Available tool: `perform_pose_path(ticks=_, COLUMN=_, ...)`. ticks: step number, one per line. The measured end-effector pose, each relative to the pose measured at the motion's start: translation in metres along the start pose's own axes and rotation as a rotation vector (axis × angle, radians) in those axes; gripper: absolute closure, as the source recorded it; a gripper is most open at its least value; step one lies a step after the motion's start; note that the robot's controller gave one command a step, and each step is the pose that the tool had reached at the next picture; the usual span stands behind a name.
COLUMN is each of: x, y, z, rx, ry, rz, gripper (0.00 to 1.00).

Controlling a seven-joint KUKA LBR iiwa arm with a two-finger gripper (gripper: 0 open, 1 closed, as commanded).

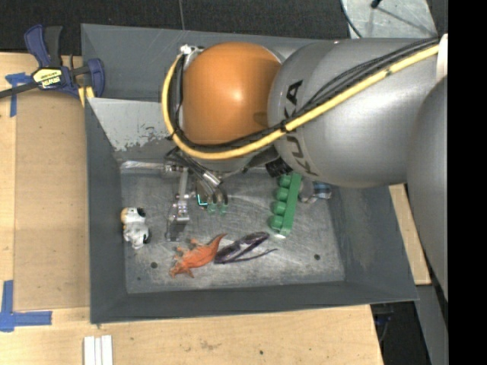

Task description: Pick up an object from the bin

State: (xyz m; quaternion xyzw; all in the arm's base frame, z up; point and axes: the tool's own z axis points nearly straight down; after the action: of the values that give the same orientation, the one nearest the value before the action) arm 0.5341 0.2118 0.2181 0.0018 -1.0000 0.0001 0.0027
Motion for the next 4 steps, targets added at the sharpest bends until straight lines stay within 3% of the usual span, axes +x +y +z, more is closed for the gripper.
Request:
perform_pose_path(ticks=1, x=-0.002, y=-0.001, z=-0.004, rx=-0.002, ry=-0.008, rz=0.004, gripper=0.0)
perform_pose_path(ticks=2, x=0.013, y=-0.016, z=0.044, rx=-0.001, ry=-0.011, rz=-0.092, gripper=0.0)
perform_pose_path(ticks=3, x=0.041, y=-0.043, z=0.064, rx=0.001, ry=-0.005, rz=-0.325, gripper=0.0)
perform_pose_path(ticks=4, x=0.051, y=-0.053, z=0.093, rx=0.001, ry=-0.006, rz=-0.429, gripper=0.0)
